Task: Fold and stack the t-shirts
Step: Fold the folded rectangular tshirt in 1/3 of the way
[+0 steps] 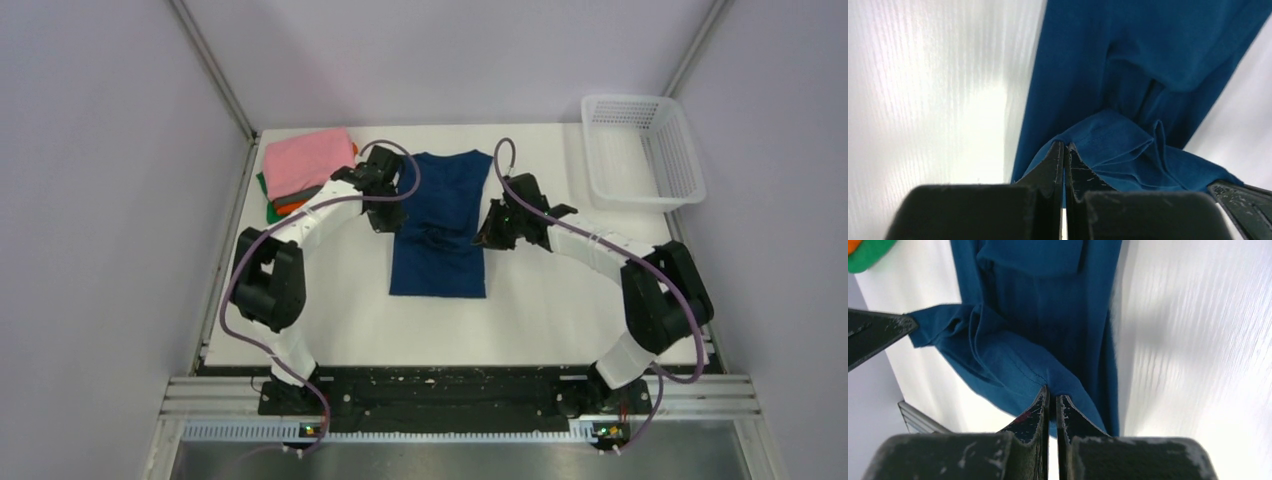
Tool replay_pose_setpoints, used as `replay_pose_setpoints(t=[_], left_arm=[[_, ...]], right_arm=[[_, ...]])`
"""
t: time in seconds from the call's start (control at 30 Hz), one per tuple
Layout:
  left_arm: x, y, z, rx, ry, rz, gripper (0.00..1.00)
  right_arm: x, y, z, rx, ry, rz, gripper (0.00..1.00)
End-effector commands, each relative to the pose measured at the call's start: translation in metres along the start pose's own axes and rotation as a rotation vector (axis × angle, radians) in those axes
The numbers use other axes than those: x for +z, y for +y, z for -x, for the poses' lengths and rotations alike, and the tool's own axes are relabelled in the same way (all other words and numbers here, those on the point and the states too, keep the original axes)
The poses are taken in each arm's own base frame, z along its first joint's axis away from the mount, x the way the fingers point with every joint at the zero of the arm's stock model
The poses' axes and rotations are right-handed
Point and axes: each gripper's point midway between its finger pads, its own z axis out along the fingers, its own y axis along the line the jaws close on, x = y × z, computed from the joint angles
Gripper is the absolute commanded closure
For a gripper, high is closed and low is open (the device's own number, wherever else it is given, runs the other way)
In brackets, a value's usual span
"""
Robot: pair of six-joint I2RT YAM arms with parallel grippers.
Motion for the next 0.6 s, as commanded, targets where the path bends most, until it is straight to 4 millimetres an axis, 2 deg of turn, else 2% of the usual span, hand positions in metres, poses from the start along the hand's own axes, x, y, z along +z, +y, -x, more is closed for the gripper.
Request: replay_pose_setpoints(t=[0.0, 0.13, 0.27, 0.3, 0.37, 0.4, 0.47, 0.5, 0.57], left_arm=[[0.002, 0.006, 0.021, 0.003, -0.021, 0.018, 1.00], [0.014, 0.008, 0.034, -0.002, -0.009, 0.007, 1.00], [0.027, -0.003, 0.039, 0.016, 0.022, -0.030, 1.00], [0.031, -0.006, 0.040, 0.022, 0.031, -0.044, 0.97], [0.037, -0.009, 0.041, 0.030, 0.050, -0.054, 0.80], [0.038, -0.010, 0.042, 0.035, 0.055, -0.056, 0.70], [0.035, -0.013, 0.046, 0.045, 0.058, -0.071, 0.47], [0.031, -0.015, 0.049, 0.052, 0.048, -0.081, 0.36], [0.019, -0.017, 0.053, 0.058, 0.022, -0.094, 0.21]], right_arm=[[0.013, 0.013, 0.030, -0.046, -0.027, 0.071, 1.00], [0.027, 0.013, 0.044, -0.057, -0.035, 0.087, 1.00], [0.044, 0.002, 0.054, -0.047, -0.053, 0.083, 0.99], [0.048, 0.001, 0.056, -0.043, -0.059, 0.087, 0.98], [0.054, 0.000, 0.064, -0.034, -0.070, 0.101, 0.92], [0.056, 0.000, 0.069, -0.033, -0.077, 0.107, 0.85], [0.056, 0.006, 0.076, -0.056, -0.087, 0.138, 0.55], [0.054, 0.009, 0.078, -0.065, -0.094, 0.152, 0.45], [0.047, 0.013, 0.078, -0.077, -0.111, 0.170, 0.33]])
